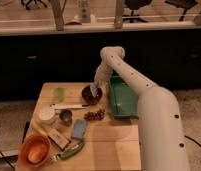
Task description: Place towel in purple bowl
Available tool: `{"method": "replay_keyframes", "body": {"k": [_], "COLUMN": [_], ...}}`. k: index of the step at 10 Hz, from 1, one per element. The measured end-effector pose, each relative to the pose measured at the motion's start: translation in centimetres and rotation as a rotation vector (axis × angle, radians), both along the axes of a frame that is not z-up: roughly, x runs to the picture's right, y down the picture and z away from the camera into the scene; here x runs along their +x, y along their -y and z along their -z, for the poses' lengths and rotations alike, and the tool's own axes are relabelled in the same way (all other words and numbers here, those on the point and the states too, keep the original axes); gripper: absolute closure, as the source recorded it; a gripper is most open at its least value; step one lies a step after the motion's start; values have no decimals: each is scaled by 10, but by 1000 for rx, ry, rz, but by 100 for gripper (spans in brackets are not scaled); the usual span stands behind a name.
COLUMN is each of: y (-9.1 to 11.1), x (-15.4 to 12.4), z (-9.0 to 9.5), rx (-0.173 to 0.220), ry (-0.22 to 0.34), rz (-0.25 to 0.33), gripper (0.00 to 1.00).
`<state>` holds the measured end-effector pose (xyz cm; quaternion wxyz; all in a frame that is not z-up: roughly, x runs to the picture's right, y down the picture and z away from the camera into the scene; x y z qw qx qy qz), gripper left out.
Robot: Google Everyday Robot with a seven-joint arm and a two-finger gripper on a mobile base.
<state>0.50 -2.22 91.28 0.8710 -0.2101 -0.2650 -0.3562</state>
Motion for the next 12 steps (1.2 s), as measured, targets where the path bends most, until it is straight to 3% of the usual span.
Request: {"method": "replay_keyframes", "body": {"k": [3,5,11,12], "y": [-5,-8,-13,-13], "x": [-10,-12,-15,-14], "z": [6,10,14,14], "rx": [2,-4,-14,-15], "ry": [19,26,30,29], "rz": [19,25,43,45], "gripper": [99,84,23,20]}}
